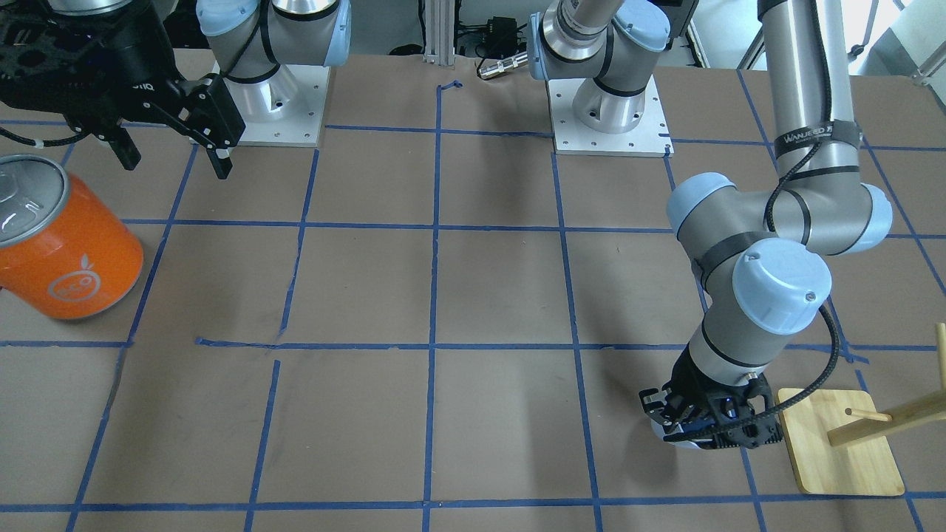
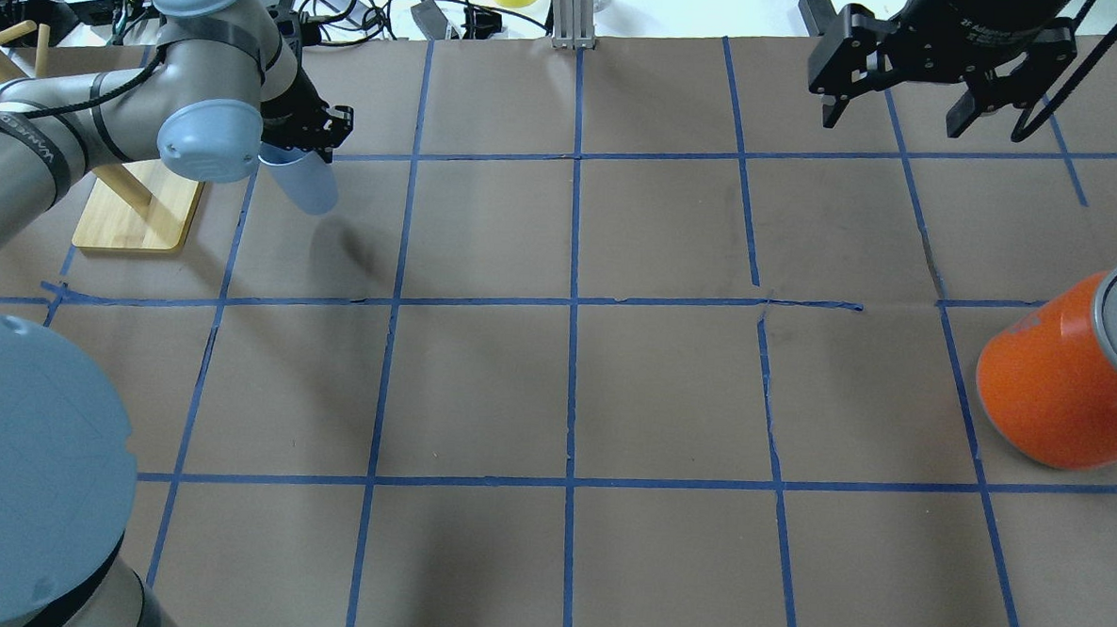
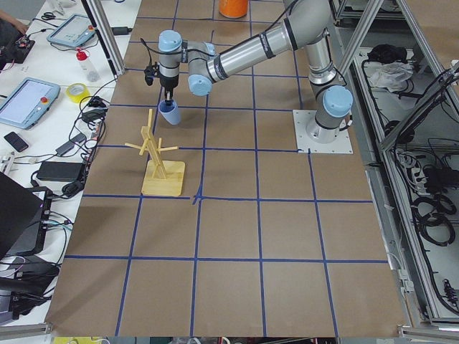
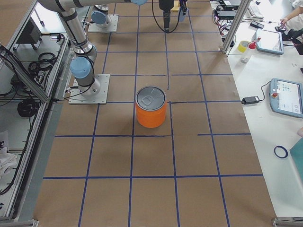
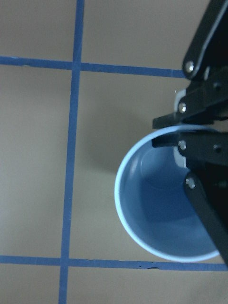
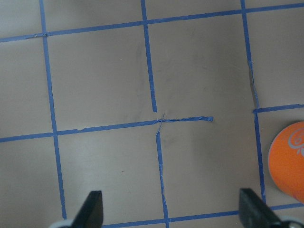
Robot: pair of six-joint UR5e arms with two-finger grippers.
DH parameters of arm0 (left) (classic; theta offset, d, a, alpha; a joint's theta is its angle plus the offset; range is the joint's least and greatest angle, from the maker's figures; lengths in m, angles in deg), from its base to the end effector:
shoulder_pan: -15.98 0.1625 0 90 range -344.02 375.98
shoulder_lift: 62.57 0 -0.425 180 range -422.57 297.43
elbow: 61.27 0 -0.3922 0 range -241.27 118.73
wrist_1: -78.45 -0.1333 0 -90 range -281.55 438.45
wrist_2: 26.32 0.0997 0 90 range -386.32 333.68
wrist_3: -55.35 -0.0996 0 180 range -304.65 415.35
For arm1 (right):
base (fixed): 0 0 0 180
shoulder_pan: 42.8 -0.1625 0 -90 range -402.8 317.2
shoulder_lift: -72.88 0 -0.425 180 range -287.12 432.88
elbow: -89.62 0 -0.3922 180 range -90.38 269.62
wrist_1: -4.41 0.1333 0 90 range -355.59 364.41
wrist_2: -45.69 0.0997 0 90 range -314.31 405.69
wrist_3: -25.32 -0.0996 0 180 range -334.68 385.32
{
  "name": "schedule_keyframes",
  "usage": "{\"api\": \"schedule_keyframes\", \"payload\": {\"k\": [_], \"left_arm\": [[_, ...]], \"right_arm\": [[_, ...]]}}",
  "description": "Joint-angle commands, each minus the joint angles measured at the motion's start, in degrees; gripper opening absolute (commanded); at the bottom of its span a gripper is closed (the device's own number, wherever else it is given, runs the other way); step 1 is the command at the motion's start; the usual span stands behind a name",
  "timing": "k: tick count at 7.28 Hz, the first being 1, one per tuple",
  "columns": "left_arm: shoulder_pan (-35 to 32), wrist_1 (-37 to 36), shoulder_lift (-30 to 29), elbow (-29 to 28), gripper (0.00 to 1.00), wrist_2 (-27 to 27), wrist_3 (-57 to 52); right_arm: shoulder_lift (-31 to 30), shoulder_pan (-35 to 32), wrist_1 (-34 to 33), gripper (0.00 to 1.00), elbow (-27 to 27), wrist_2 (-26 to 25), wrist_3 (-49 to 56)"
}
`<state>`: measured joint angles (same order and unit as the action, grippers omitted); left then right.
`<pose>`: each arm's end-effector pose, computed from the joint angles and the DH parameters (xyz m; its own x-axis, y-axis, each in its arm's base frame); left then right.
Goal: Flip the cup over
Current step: 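Set the cup upright on the table and open the left gripper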
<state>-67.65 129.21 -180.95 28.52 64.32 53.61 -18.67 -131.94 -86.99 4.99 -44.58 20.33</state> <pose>-0.0576 -0.6753 0.2727 -0.9964 -0.0834 -0.0168 -0.0787 0.9783 -0.1916 0.1254 -0.4928 0.5505 -0.9948 0.1017 -0.0079 0.1018 0.9842 -0.1446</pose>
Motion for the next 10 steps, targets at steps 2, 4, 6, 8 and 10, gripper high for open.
{"api": "schedule_keyframes", "payload": {"k": [2,4,6,8,10], "left_arm": [[0.05,-0.76,-0.89,0.74,0.16,0.06,-0.20],[0.05,0.12,-0.37,0.74,0.67,0.59,0.85],[-0.13,1.95,1.12,0.65,1.00,0.59,0.85],[-0.91,9.83,5.06,-1.62,1.00,0.24,0.85],[-1.09,26.59,12.43,-6.36,1.00,0.06,0.85]], "right_arm": [[0.06,0.02,0.00,1.00,-0.09,-0.43,0.07],[0.06,0.02,0.00,1.00,-0.27,-0.44,0.07],[0.06,0.02,-0.27,1.00,-0.36,-0.44,0.16],[0.06,0.02,-0.27,1.00,-0.36,-0.44,0.16],[-0.12,0.02,0.34,1.00,-0.36,-0.09,0.25]]}}
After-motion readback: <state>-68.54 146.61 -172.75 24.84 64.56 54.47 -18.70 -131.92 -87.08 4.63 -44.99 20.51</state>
